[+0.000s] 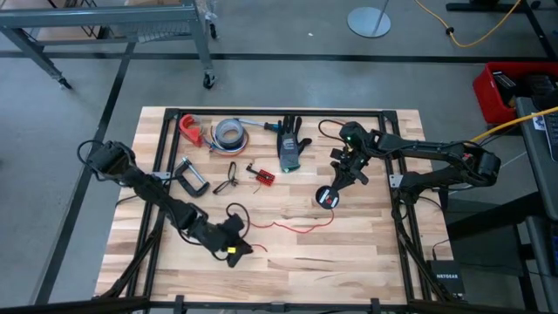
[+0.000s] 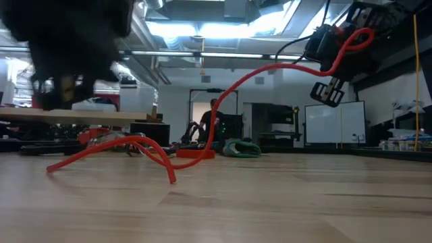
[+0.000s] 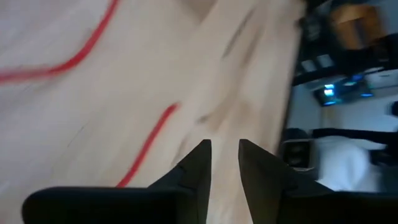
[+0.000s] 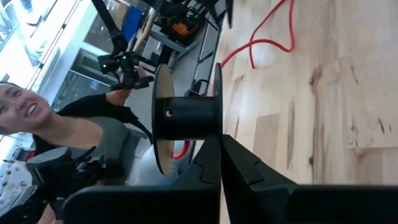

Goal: Coil cords
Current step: Uncoil the orange wire from the black spool

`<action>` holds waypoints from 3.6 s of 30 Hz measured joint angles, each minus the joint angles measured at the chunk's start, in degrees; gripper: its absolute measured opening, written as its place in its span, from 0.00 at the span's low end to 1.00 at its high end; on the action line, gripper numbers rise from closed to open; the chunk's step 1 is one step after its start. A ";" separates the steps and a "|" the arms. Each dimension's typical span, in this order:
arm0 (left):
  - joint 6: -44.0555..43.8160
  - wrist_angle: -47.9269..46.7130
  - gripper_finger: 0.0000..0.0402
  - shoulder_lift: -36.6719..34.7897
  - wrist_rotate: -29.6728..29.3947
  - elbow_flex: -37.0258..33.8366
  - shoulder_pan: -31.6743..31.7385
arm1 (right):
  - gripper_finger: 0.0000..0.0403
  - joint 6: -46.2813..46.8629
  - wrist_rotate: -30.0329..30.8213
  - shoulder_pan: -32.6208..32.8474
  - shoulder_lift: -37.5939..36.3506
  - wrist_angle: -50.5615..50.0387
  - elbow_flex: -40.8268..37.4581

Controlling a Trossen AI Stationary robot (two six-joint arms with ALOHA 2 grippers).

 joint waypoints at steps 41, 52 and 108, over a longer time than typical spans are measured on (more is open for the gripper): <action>18.97 6.61 0.07 0.06 -9.98 0.02 17.68 | 0.00 -10.66 19.52 0.00 0.00 0.75 0.00; 25.67 11.89 0.08 0.07 -6.96 0.00 17.70 | 0.00 -10.70 19.79 0.00 0.00 11.19 0.00; 66.91 40.92 0.18 0.00 -5.38 0.01 20.39 | 0.00 0.62 25.87 15.39 -0.01 48.90 0.00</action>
